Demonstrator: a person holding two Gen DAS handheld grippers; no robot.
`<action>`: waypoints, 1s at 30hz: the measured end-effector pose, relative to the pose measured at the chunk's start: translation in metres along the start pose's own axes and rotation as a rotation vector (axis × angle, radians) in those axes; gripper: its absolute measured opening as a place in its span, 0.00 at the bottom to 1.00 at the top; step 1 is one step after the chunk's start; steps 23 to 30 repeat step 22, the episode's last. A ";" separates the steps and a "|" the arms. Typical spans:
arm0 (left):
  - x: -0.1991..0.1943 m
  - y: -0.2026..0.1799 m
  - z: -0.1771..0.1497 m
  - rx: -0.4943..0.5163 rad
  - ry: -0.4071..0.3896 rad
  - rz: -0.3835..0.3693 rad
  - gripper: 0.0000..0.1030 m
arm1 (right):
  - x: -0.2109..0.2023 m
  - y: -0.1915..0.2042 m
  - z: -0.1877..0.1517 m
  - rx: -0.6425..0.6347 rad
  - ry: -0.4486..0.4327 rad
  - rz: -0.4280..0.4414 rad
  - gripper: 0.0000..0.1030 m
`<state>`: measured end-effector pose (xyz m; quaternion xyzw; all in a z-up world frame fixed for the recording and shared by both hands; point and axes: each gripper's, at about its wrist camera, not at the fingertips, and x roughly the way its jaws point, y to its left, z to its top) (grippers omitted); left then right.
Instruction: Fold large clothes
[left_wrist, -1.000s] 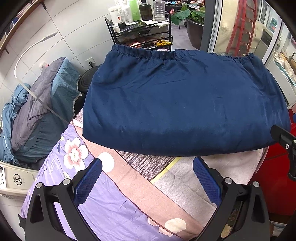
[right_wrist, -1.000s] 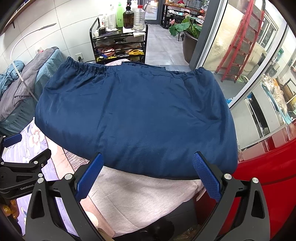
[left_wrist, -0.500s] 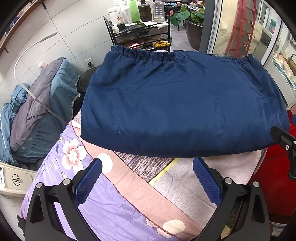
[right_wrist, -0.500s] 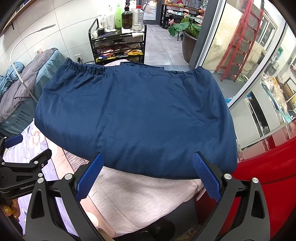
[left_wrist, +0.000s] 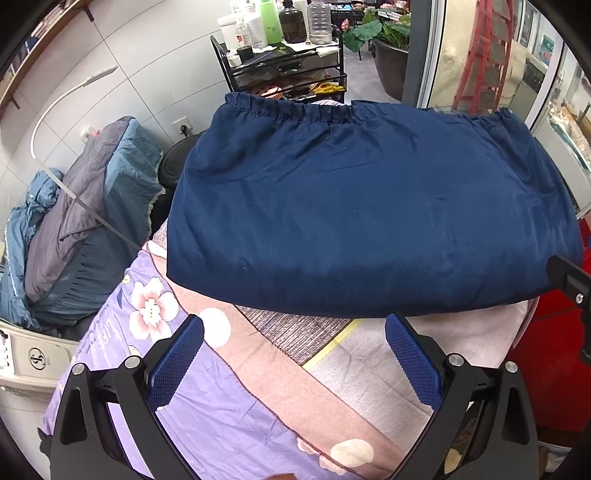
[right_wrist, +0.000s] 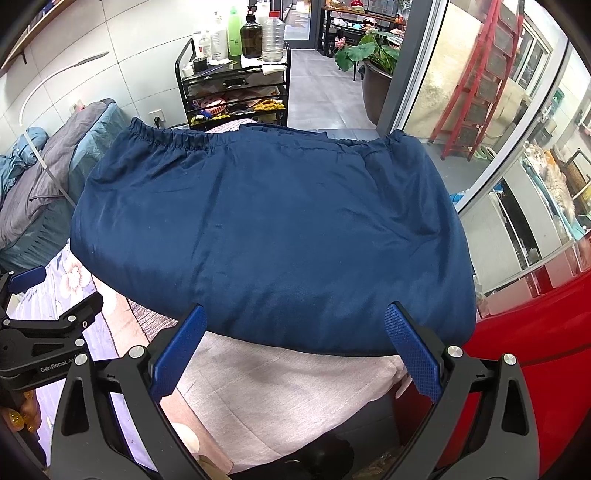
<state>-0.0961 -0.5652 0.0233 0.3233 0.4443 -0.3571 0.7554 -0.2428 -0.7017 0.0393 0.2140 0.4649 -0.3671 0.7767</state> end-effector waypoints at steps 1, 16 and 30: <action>0.001 0.000 0.000 0.000 0.002 0.002 0.94 | 0.000 0.000 0.000 0.000 -0.001 0.001 0.93; -0.006 0.001 0.001 -0.001 -0.045 0.011 0.94 | -0.001 -0.001 -0.002 0.007 0.003 -0.002 0.93; -0.005 0.000 0.002 0.007 -0.031 0.023 0.94 | -0.002 -0.001 -0.004 0.006 0.008 -0.005 0.93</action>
